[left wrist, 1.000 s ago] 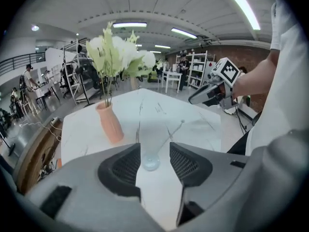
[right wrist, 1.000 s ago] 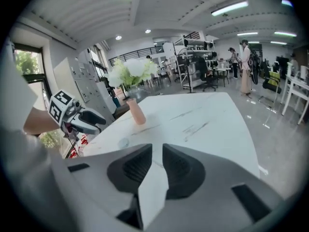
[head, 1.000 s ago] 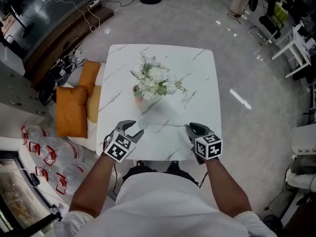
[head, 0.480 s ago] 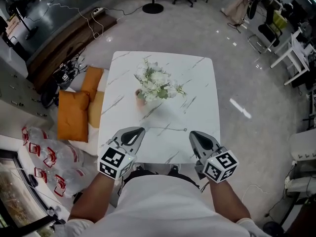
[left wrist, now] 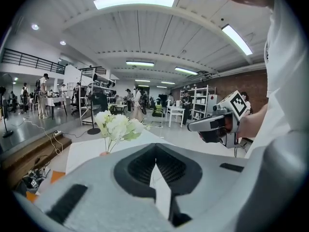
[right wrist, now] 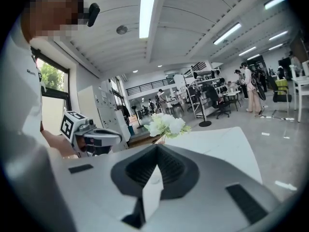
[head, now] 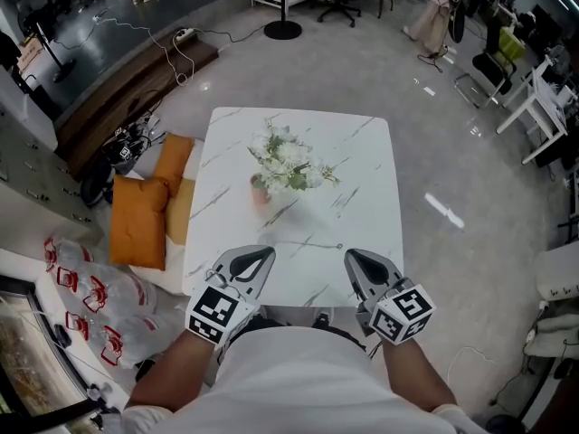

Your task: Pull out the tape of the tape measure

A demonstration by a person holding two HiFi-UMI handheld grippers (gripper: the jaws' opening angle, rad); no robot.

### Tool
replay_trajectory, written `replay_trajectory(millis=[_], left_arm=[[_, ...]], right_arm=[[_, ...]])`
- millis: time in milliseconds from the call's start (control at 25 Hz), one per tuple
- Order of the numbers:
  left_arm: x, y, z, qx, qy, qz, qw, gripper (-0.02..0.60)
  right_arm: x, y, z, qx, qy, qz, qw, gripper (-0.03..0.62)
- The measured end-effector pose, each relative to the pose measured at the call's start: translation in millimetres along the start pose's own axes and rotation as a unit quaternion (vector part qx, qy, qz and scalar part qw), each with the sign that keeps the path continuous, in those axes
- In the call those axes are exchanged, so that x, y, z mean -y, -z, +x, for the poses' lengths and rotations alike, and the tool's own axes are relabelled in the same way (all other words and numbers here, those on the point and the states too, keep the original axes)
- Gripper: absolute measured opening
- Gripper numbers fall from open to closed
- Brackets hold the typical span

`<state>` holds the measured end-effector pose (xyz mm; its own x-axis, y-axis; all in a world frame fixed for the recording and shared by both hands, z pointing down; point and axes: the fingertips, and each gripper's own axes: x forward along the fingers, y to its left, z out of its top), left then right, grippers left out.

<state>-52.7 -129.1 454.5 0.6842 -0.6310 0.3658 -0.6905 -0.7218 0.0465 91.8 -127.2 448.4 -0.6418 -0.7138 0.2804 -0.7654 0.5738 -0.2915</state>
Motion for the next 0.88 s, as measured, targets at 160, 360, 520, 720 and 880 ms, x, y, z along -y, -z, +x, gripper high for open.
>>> replay_trajectory(millis=[160, 360, 520, 720, 880], left_arm=[[4.4, -6.8, 0.0, 0.003, 0.006, 0.01, 0.9999, 0.009], [5.2, -8.8, -1.5, 0.006, 0.005, 0.014, 0.9999, 0.009], [0.6, -9.0, -3.4, 0.007, 0.002, 0.02, 0.9998, 0.009], [0.3, -12.2, -2.6, 0.008, 0.003, 0.022, 0.9997, 0.009], [1.9, -10.9, -3.1, 0.007, 0.004, 0.026, 0.9996, 0.008]], right_arm=[[-0.6, -0.8, -0.6, -0.001, 0.001, -0.006, 1.0, 0.004], [-1.8, 1.1, 0.2, -0.003, 0.002, -0.007, 1.0, 0.003], [-2.0, 1.6, 0.6, -0.001, 0.004, -0.006, 1.0, 0.003], [3.1, -0.9, 0.6, -0.001, 0.011, -0.005, 1.0, 0.003], [3.9, 0.7, 0.3, -0.001, 0.013, -0.004, 1.0, 0.003]])
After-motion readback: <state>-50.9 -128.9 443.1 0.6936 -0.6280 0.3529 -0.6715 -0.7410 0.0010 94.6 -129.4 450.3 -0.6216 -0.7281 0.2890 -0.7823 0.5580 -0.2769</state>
